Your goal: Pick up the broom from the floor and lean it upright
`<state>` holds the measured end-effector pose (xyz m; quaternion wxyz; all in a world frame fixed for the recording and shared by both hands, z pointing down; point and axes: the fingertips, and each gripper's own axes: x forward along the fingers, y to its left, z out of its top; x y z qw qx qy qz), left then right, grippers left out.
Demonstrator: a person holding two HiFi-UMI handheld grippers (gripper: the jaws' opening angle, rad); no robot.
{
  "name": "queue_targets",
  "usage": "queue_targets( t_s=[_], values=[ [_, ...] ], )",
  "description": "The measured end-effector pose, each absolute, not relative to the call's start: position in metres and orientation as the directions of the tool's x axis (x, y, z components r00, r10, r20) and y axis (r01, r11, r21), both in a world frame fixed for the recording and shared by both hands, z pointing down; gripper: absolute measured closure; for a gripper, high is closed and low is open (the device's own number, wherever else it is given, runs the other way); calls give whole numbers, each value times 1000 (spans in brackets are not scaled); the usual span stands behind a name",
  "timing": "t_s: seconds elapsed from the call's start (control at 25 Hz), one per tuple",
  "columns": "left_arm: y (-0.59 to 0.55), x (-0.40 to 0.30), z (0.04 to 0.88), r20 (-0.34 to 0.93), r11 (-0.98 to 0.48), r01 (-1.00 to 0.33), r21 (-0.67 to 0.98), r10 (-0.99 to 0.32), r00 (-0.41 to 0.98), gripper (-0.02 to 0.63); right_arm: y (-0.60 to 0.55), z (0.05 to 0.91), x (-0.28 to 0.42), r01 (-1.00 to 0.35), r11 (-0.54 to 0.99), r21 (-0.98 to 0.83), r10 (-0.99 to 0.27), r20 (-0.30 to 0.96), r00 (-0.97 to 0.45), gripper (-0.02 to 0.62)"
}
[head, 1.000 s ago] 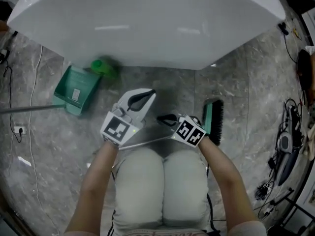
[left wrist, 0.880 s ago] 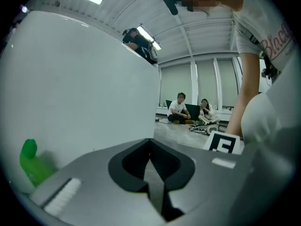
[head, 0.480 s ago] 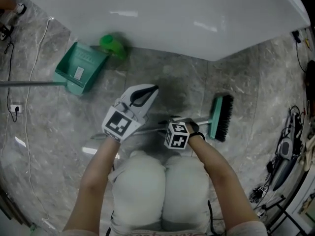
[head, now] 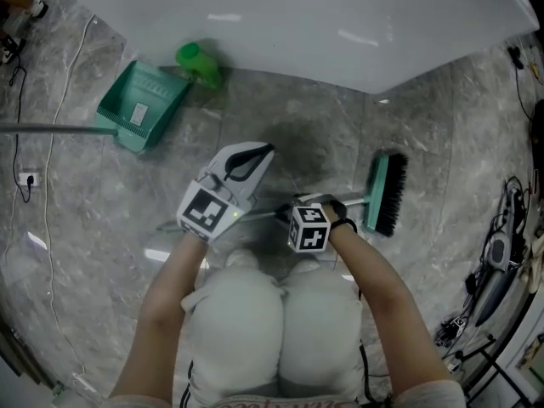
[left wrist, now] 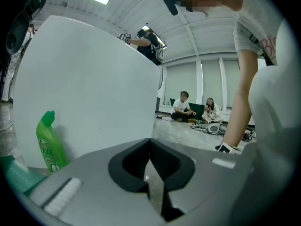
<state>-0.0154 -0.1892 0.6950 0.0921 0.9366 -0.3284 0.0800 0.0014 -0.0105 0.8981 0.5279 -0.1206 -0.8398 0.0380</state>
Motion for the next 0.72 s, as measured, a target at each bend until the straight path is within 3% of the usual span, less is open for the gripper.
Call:
queue_targets(
  t_s=[0.12, 0.32, 0.4, 0.56, 0.64, 0.72],
  values=[
    [-187, -18, 694, 201, -767, -631, 115, -604, 771, 606, -16, 900, 0, 143, 967, -210, 249, 888, -387, 462],
    [-185, -24, 693, 197, -758, -646, 97, -621, 758, 606, -11, 899, 1, 193, 929, -317, 365, 874, -321, 420],
    [-184, -26, 692, 192, -753, -651, 94, -628, 754, 606, -4, 902, 4, 241, 917, -317, 378, 884, -277, 420],
    [-180, -27, 695, 200, -754, -651, 90, -627, 753, 606, 1, 921, 8, 330, 924, -195, 277, 934, -226, 452],
    [-181, -28, 696, 200, -755, -651, 85, -627, 753, 606, -6, 923, 7, 289, 942, -170, 244, 938, -245, 501],
    [-184, -29, 694, 198, -754, -652, 79, -629, 752, 606, -17, 922, 6, 235, 958, -163, 224, 938, -264, 509]
  ],
)
